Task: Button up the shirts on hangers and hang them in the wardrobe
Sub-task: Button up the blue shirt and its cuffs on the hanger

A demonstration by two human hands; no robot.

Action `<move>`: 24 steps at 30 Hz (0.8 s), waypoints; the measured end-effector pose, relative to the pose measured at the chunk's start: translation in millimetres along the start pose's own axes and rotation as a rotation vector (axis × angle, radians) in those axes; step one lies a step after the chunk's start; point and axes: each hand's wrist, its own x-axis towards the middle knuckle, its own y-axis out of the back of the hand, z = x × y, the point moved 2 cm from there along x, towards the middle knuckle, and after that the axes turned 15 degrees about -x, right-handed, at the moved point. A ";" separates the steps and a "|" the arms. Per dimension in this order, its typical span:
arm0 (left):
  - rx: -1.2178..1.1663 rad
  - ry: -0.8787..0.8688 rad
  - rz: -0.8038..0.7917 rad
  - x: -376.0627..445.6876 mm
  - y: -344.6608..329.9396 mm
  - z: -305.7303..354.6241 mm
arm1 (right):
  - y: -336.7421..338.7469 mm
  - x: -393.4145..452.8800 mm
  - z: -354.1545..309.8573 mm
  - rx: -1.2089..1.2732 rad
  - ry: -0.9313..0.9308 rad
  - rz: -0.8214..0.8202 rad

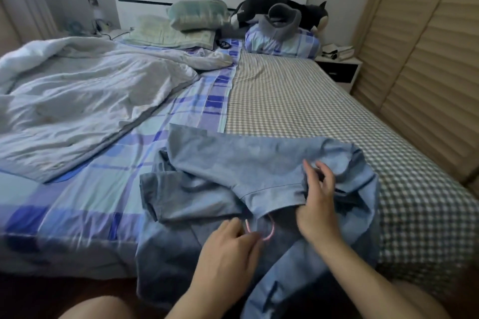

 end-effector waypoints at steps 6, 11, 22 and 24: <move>-0.058 0.335 0.156 43.5 -6.4 -2.5 | -16.3 -30.4 -6.5 0.195 -0.242 0.193; -0.199 0.452 0.326 55.1 -4.6 0.0 | -13.0 -26.8 -22.8 0.347 -0.392 0.192; -1.598 0.716 0.335 113.6 39.7 7.8 | 41.9 27.8 -30.1 0.560 -0.394 0.401; -1.375 0.657 0.101 111.3 52.1 -9.6 | 48.1 36.9 -10.7 0.536 -0.378 0.334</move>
